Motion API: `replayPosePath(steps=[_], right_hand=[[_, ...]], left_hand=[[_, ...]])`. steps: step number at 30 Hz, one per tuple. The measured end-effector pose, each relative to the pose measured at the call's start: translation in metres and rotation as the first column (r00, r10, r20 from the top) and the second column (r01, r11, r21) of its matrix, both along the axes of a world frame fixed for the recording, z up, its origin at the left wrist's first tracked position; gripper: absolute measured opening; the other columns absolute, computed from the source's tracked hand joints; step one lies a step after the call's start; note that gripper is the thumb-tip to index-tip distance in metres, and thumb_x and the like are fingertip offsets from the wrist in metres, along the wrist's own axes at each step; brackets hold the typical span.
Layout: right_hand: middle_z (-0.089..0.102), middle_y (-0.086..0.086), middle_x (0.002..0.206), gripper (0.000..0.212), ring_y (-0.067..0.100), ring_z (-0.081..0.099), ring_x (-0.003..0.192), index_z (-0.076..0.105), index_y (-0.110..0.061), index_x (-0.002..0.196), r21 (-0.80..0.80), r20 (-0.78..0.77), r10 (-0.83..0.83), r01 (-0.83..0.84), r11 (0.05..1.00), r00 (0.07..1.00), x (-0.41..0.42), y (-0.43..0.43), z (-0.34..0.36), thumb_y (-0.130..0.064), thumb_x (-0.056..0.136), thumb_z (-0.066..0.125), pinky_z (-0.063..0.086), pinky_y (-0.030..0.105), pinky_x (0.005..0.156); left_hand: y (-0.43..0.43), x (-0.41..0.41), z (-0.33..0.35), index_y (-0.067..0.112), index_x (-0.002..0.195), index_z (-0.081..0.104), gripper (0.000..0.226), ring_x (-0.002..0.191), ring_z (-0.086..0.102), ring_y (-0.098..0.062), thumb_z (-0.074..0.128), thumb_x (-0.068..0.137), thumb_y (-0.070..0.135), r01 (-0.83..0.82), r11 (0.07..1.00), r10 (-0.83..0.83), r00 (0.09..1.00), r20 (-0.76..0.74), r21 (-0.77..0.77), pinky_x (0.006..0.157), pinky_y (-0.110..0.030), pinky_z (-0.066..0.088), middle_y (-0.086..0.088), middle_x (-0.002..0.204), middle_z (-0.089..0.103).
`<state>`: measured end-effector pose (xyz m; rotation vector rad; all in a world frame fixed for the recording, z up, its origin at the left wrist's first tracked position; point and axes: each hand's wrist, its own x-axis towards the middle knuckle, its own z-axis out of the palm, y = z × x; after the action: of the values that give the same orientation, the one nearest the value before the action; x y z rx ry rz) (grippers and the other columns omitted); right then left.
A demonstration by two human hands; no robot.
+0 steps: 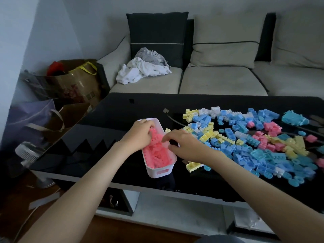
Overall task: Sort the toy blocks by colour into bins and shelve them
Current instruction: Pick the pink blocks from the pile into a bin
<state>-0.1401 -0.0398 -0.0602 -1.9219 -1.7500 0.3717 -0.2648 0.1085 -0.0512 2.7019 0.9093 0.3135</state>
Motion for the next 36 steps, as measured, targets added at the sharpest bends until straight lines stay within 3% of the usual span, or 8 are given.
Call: replayPosePath(steps=[6,11,16,19,23,27,33,36], right_hand=[[0.054,0.0,0.121,0.028,0.014,0.055,0.099,0.056,-0.014,0.118,0.035,-0.151,-0.253,0.261,0.965,0.956,0.044,-0.038,0.002,-0.015,0.09,0.056,0.041,0.02,0.081],[0.052,-0.002,0.119,0.033,0.013,0.05,0.094,0.051,-0.014,0.125,-0.059,-0.077,-0.499,0.496,0.866,0.863,0.118,-0.11,-0.003,-0.013,0.092,0.052,0.037,0.022,0.077],[0.05,0.01,0.125,0.036,0.025,0.052,0.1,0.047,-0.017,0.131,-0.188,0.137,-0.693,0.705,0.684,0.708,0.189,-0.168,-0.013,-0.017,0.095,0.046,0.043,0.032,0.08],[0.036,0.007,0.14,0.047,0.032,0.031,0.129,0.036,-0.03,0.139,-0.287,0.353,-0.632,0.723,0.629,0.69,0.206,-0.178,-0.029,-0.043,0.094,0.045,0.032,0.046,0.102],[0.039,0.005,0.132,0.037,0.031,0.034,0.126,0.046,-0.025,0.129,-0.229,0.382,-0.55,0.653,0.722,0.742,0.218,-0.175,-0.037,-0.039,0.095,0.045,0.032,0.045,0.103],[0.04,0.004,0.126,0.037,0.022,0.039,0.119,0.047,-0.019,0.126,-0.22,0.314,-0.511,0.584,0.781,0.801,0.224,-0.17,-0.036,-0.036,0.093,0.051,0.038,0.045,0.101],[0.038,0.004,0.118,0.027,0.016,0.043,0.097,0.054,-0.012,0.118,-0.23,0.376,-0.421,0.523,0.821,0.826,0.234,-0.17,-0.038,-0.025,0.095,0.049,0.045,0.035,0.086],[0.039,0.002,0.118,0.025,0.012,0.04,0.089,0.054,-0.013,0.119,-0.2,0.38,-0.394,0.49,0.848,0.837,0.234,-0.17,-0.039,-0.02,0.096,0.048,0.037,0.025,0.075]], left_hand=[[-0.062,0.078,0.01,0.008,0.126,0.051,0.032,0.12,0.042,-0.03,0.043,0.097,0.018,0.013,0.978,-0.017,1.0,0.02,0.207,0.094,-0.038,0.041,-0.013,0.128,0.05],[-0.113,0.141,-0.001,0.014,0.134,0.047,0.035,0.129,0.037,-0.022,0.041,0.099,0.014,0.475,0.872,-0.466,0.879,-0.097,0.118,0.106,-0.034,0.032,-0.005,0.134,0.049],[-0.151,0.196,-0.009,0.021,0.136,0.047,0.038,0.123,0.044,-0.023,0.036,0.1,0.01,0.557,0.827,-0.562,0.821,-0.103,-0.073,0.097,-0.039,0.043,-0.006,0.133,0.05],[-0.172,0.23,-0.019,0.023,0.144,0.036,0.044,0.126,0.041,-0.027,0.04,0.101,0.015,0.598,0.801,-0.596,0.796,-0.11,-0.016,0.101,-0.04,0.04,-0.009,0.138,0.046],[-0.183,0.267,-0.031,0.022,0.151,0.021,0.06,0.134,0.028,-0.032,0.046,0.098,0.037,0.623,0.768,-0.556,0.764,-0.328,0.151,0.108,-0.044,0.031,-0.014,0.147,0.033],[-0.185,0.284,-0.03,0.022,0.141,0.032,0.06,0.136,0.024,-0.034,0.037,0.093,0.057,0.601,0.788,-0.479,0.734,-0.481,0.133,0.111,-0.05,0.018,-0.015,0.141,0.04],[-0.187,0.295,-0.029,0.022,0.131,0.039,0.042,0.128,0.035,-0.032,0.045,0.092,0.037,0.634,0.767,-0.534,0.717,-0.447,0.101,0.108,-0.052,0.018,-0.003,0.118,0.06],[-0.185,0.291,-0.029,0.021,0.131,0.039,0.038,0.118,0.041,-0.031,0.045,0.094,0.022,0.637,0.761,-0.542,0.73,-0.417,0.126,0.107,-0.05,0.022,-0.005,0.109,0.062]])
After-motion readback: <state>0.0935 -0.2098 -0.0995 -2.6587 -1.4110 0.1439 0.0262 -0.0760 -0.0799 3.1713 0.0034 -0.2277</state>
